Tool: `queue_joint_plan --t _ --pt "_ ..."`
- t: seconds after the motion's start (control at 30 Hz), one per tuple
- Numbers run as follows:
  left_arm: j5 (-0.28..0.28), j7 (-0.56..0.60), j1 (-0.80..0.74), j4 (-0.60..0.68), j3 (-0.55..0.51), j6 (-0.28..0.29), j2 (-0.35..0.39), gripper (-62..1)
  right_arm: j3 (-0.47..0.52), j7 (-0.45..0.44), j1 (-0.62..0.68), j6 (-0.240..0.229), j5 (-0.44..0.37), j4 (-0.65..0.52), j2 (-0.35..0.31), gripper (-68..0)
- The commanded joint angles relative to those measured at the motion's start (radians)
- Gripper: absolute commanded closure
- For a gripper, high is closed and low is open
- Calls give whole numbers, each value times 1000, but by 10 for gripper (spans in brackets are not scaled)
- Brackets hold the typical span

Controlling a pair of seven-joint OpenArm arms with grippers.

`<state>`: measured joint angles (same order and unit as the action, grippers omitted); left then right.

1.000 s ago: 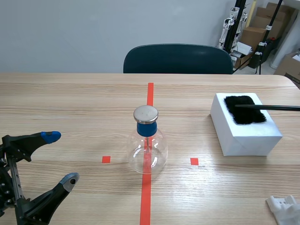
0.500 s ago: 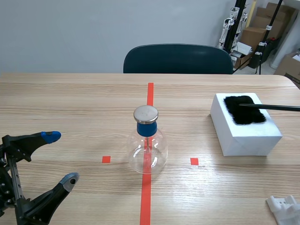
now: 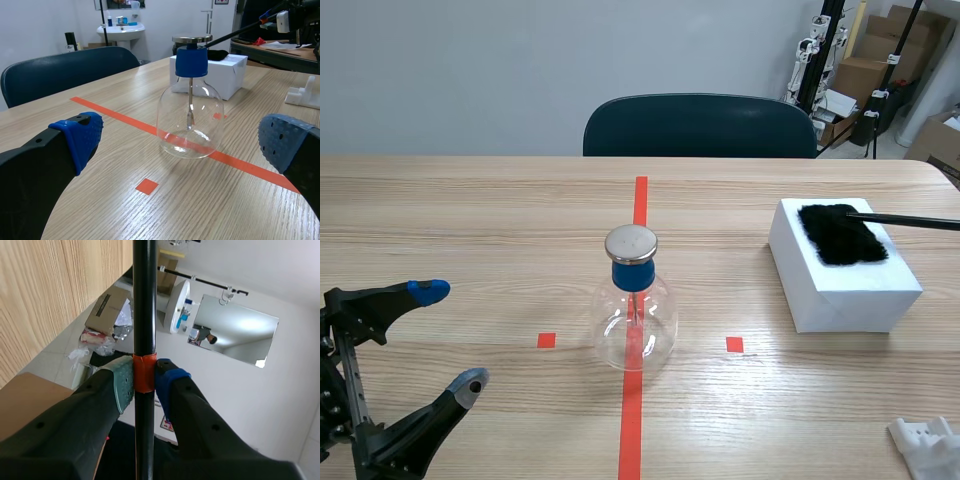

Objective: Do the electroscope experiment. rub the rod on the fur

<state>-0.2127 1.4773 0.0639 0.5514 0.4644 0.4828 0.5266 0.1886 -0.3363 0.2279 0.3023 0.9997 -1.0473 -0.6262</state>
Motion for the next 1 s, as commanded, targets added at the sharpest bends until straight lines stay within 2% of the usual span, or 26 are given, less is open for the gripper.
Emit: queue_joint_plan --t 0.0,0.1,0.3,0.7,0.87,0.97 --pt "9 15 3 11 -3 1 6 -623 13 -7 -12 15 -28 -18 -27 -4" --pt "9 15 3 11 -3 1 6 -623 13 -14 -8 15 -60 -23 -31 -4" --pt "9 15 3 11 -3 1 6 -623 38 -22 42 49 -143 -91 -35 -4" --pt "9 15 3 11 -3 1 6 -623 164 -43 281 49 -301 -402 -23 -4" --pt "9 15 3 11 -3 1 6 -623 197 -56 395 52 -312 -528 30 -4" --pt "9 15 3 11 -3 1 6 -623 214 -102 453 111 -312 -587 85 -4"
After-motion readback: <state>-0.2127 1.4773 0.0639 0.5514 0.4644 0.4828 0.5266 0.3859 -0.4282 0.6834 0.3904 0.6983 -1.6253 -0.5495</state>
